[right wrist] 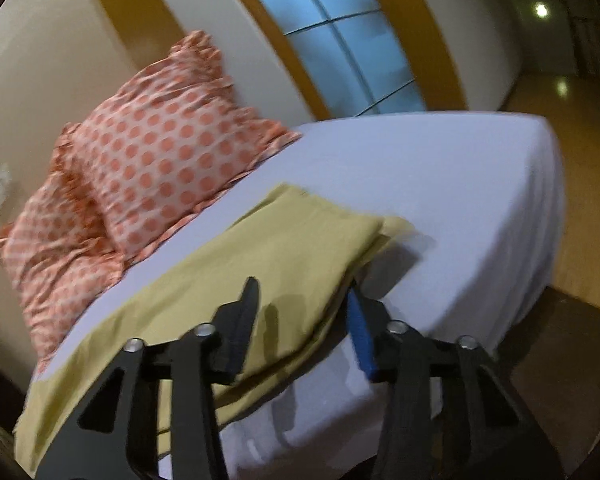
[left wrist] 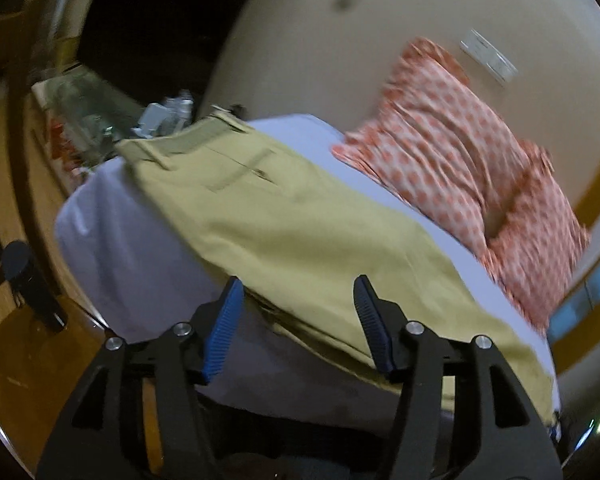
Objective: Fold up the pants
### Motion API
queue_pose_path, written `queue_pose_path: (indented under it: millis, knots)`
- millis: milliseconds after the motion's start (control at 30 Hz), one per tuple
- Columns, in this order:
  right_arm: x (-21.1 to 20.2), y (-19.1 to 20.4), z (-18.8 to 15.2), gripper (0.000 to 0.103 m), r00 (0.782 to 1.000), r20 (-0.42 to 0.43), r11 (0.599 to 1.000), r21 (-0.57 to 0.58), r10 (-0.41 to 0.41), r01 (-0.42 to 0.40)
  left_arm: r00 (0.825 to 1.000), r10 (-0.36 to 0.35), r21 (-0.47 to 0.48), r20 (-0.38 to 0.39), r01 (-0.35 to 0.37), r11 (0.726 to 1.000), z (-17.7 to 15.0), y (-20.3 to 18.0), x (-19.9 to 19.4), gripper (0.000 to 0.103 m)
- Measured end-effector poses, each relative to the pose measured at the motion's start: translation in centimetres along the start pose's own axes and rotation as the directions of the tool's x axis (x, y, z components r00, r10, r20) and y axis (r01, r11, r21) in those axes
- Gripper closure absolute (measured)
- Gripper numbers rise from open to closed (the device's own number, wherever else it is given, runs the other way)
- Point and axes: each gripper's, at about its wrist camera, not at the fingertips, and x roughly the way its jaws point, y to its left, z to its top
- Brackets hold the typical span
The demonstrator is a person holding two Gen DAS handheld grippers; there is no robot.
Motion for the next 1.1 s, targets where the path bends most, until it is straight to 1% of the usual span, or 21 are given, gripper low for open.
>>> queue_pose_path:
  millis: [33, 67, 133, 233, 267, 333, 367, 433, 467, 500, 533, 567, 600, 667, 700, 733, 767, 800, 833, 900, 1100]
  knots:
    - [0.1, 0.3, -0.1, 0.086, 1.000, 0.003, 1.000, -0.015, 0.001, -0.001, 1.000, 0.011, -0.011, 0.001, -0.011, 1.000, 0.2, 0.5, 0.1, 0.044]
    - [0.4, 0.5, -0.1, 0.100, 1.000, 0.001, 0.999, -0.036, 0.003, -0.003, 1.000, 0.019, -0.017, -0.001, -0.019, 1.000, 0.3, 0.7, 0.2, 0.044]
    - [0.8, 1.0, 0.2, 0.099, 0.999, 0.024, 0.998, -0.057, 0.034, -0.033, 1.000, 0.023, -0.028, -0.009, -0.023, 0.999, 0.5, 1.4, 0.6, 0.043]
    - [0.3, 4.4, 1.6, 0.099, 0.991, 0.044, 0.987, -0.108, 0.128, -0.123, 0.999, 0.030, -0.041, -0.014, -0.031, 0.999, 0.4, 2.5, 0.7, 0.042]
    - [-0.1, 6.5, 1.9, 0.099, 0.983, 0.047, 0.976, -0.138, 0.175, -0.167, 1.000, 0.028, -0.046, -0.014, -0.028, 0.999, 0.4, 2.7, 0.8, 0.042]
    - [-1.3, 12.0, 1.8, 0.099, 0.947, 0.017, 0.927, -0.209, 0.322, -0.312, 1.000, 0.015, -0.062, -0.013, -0.015, 0.998, 0.2, 3.1, 0.9, 0.040]
    - [-2.0, 15.0, 1.2, 0.099, 0.916, -0.016, 0.888, -0.238, 0.402, -0.394, 1.000, 0.005, -0.068, -0.013, -0.006, 0.998, 0.1, 3.3, 0.8, 0.039]
    - [-3.3, 20.5, -1.0, 0.099, 0.836, -0.111, 0.790, -0.281, 0.537, -0.545, 1.000, -0.012, -0.078, -0.012, 0.011, 0.997, -0.2, 3.5, 0.8, 0.037]
    - [-3.9, 23.1, -2.6, 0.099, 0.790, -0.171, 0.735, -0.293, 0.589, -0.611, 1.000, -0.018, -0.080, -0.012, 0.017, 0.997, -0.2, 3.6, 0.8, 0.037]
    - [-4.3, 26.6, -5.3, 0.099, 0.723, -0.270, 0.658, -0.300, 0.636, -0.691, 1.000, -0.027, -0.084, -0.013, 0.026, 0.996, -0.2, 3.8, 0.8, 0.036]
    - [-4.6, 28.8, -7.5, 0.099, 0.673, -0.347, 0.603, -0.300, 0.653, -0.740, 0.999, -0.037, -0.089, -0.013, 0.035, 0.995, -0.2, 3.9, 0.9, 0.035]
    - [-4.7, 31.0, -10.0, 0.099, 0.625, -0.430, 0.552, -0.298, 0.651, -0.779, 0.999, -0.047, -0.096, -0.013, 0.046, 0.994, -0.1, 4.0, 0.9, 0.034]
    - [-4.6, 33.9, -14.0, 0.099, 0.566, -0.559, 0.486, -0.303, 0.606, -0.820, 0.997, -0.071, -0.101, -0.015, 0.069, 0.992, 0.0, 4.1, 1.0, 0.032]
    - [-4.5, 36.5, -18.7, 0.098, 0.515, -0.695, 0.437, -0.310, 0.502, -0.844, 0.995, -0.095, -0.105, -0.027, 0.091, 0.990, 0.3, 4.2, 1.4, 0.031]
    - [-4.3, 37.1, -20.4, 0.094, 0.491, -0.742, 0.429, -0.299, 0.456, -0.852, 0.994, -0.100, -0.100, -0.038, 0.096, 0.990, 0.5, 4.3, 1.7, 0.030]
    - [-4.3, 37.3, -21.4, 0.086, 0.478, -0.763, 0.434, -0.287, 0.436, -0.854, 0.994, -0.098, -0.098, -0.043, 0.093, 0.991, 0.6, 4.3, 1.8, 0.029]
    - [-4.4, 37.1, -21.5, 0.076, 0.476, -0.761, 0.440, -0.280, 0.441, -0.854, 0.994, -0.094, -0.099, -0.047, 0.089, 0.991, 0.7, 4.3, 2.0, 0.028]
    - [-4.5, 36.6, -21.2, 0.049, 0.483, -0.747, 0.451, -0.273, 0.457, -0.850, 0.994, -0.093, -0.108, -0.049, 0.087, 0.990, 1.0, 4.6, 2.2, 0.028]
    - [-4.7, 35.9, -20.5, 0.027, 0.501, -0.719, 0.470, -0.271, 0.481, -0.840, 0.994, -0.095, -0.120, -0.049, 0.088, 0.989, 1.3, 4.9, 2.4, 0.028]
    - [-5.1, 34.6, -19.0, 0.023, 0.521, -0.671, 0.491, -0.259, 0.528, -0.832, 0.994, -0.088, -0.155, -0.061, 0.078, 0.985, 2.0, 5.6, 3.0, 0.028]
    - [-4.8, 33.3, -17.4, 0.020, 0.543, -0.636, 0.533, -0.234, 0.548, -0.813, 0.987, -0.124, -0.276, -0.103, 0.091, 0.957, 3.3, 7.3, 5.1, 0.029]
